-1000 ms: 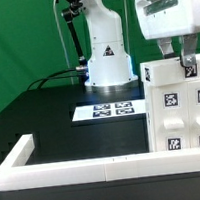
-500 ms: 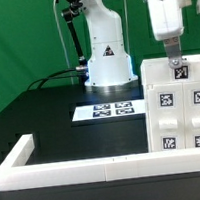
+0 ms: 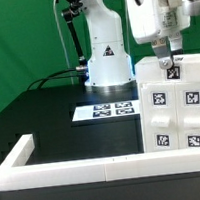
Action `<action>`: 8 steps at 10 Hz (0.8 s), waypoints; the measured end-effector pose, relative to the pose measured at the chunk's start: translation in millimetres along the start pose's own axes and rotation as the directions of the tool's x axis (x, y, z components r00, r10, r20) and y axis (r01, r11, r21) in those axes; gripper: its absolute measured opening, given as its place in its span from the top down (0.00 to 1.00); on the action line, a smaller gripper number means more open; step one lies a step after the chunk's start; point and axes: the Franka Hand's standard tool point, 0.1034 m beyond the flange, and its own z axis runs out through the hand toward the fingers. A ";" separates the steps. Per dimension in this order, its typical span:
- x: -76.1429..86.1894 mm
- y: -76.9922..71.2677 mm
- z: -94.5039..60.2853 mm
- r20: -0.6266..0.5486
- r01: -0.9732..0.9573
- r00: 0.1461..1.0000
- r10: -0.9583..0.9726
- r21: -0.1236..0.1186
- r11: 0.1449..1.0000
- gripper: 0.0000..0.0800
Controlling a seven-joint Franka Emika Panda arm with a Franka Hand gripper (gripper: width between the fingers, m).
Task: Assemble cabinet
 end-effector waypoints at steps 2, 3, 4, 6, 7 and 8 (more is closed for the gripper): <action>-1.2 1.1 0.0 0.000 0.031 1.000 -0.031 0.000 1.000 0.30; -4.0 3.1 0.4 0.001 0.047 0.999 -0.047 -0.002 0.999 0.21; -6.5 4.2 -0.5 0.004 0.059 0.998 -0.059 -0.001 0.998 0.21; -11.0 4.8 -4.8 0.015 0.073 0.997 -0.073 0.002 0.997 0.01; -13.4 3.8 -8.7 0.020 0.091 0.996 -0.091 0.004 0.996 0.00; -16.3 2.1 -13.8 0.027 0.102 0.994 -0.102 0.012 0.995 0.00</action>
Offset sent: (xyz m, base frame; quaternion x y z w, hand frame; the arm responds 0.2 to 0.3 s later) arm -0.0036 0.0123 0.0098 -0.0084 -0.0239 -0.0054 0.9997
